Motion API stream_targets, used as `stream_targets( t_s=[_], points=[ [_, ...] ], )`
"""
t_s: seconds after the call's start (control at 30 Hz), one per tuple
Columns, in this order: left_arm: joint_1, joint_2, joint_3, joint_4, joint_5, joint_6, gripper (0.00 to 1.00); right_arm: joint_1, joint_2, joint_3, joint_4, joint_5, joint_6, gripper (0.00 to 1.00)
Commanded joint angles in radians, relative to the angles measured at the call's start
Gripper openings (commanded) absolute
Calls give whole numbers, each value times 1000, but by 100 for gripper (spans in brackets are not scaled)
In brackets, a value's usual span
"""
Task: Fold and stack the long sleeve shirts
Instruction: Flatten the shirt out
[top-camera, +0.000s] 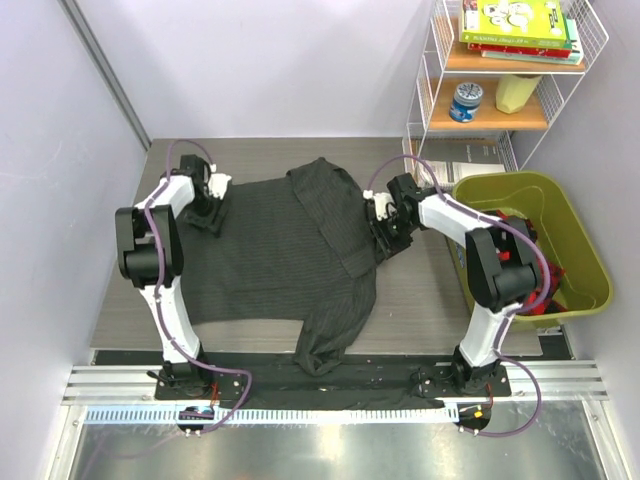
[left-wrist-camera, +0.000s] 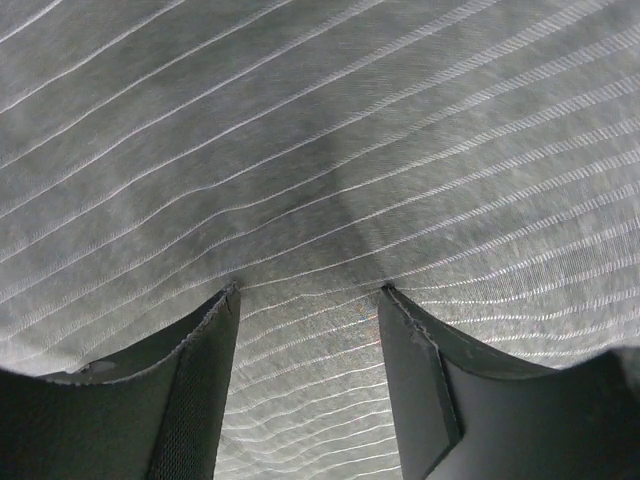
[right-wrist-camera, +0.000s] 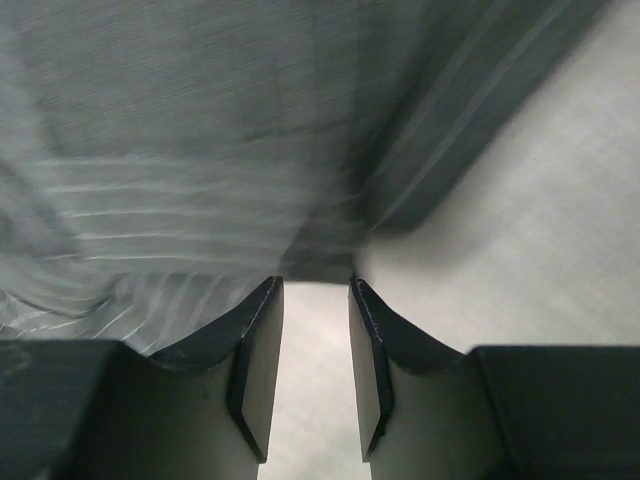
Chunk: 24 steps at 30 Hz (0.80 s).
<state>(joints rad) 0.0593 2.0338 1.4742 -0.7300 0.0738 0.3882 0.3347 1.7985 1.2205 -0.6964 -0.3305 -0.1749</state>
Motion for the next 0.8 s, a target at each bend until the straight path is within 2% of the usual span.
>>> stream_targets(
  t_s=[0.0, 0.03, 0.17, 0.23, 0.3, 0.4, 0.43, 0.5, 0.53, 0.57, 0.6, 0.63, 0.7, 0.73, 0.77],
  points=[
    [33, 100, 127, -5, -80, -35, 57, -55, 33, 100, 71, 1, 55, 38],
    [34, 85, 132, 0, -77, -32, 57, -65, 24, 111, 64, -16, 57, 38],
    [30, -47, 80, 7, 211, 8, 72, -75, -48, 77, 58, -100, 103, 43],
    [17, -174, 34, -6, 330, 53, 79, -74, -83, 27, 73, -151, 144, 45],
    [-36, -309, -64, -23, 417, 77, 80, -74, -91, -9, 112, -198, 202, 47],
    [-174, -440, -176, -118, 561, 220, 86, -74, -80, -62, 153, -219, 233, 48],
    [-259, -524, -201, -178, 584, 247, 88, -74, -74, -73, 156, -222, 232, 48],
    [-361, -598, -277, -232, 607, 311, 90, -74, -80, -84, 150, -242, 232, 47],
    [-480, -662, -304, -258, 603, 322, 91, -72, -99, -101, 150, -275, 229, 47],
    [-548, -696, -327, -264, 586, 336, 91, -74, -111, -110, 147, -289, 226, 47],
    [-619, -722, -345, -264, 565, 334, 92, -74, -126, -119, 147, -301, 219, 48],
    [-763, -747, -391, -253, 520, 330, 92, -74, -140, -136, 144, -312, 213, 48],
    [-918, -785, -425, -237, 460, 307, 92, -72, -171, -151, 121, -352, 210, 48],
    [-1052, -787, -455, -186, 370, 282, 92, -69, -177, -170, 118, -352, 216, 50],
    [-1100, -767, -463, -168, 342, 261, 92, -69, -180, -177, 120, -343, 216, 54]
  ],
)
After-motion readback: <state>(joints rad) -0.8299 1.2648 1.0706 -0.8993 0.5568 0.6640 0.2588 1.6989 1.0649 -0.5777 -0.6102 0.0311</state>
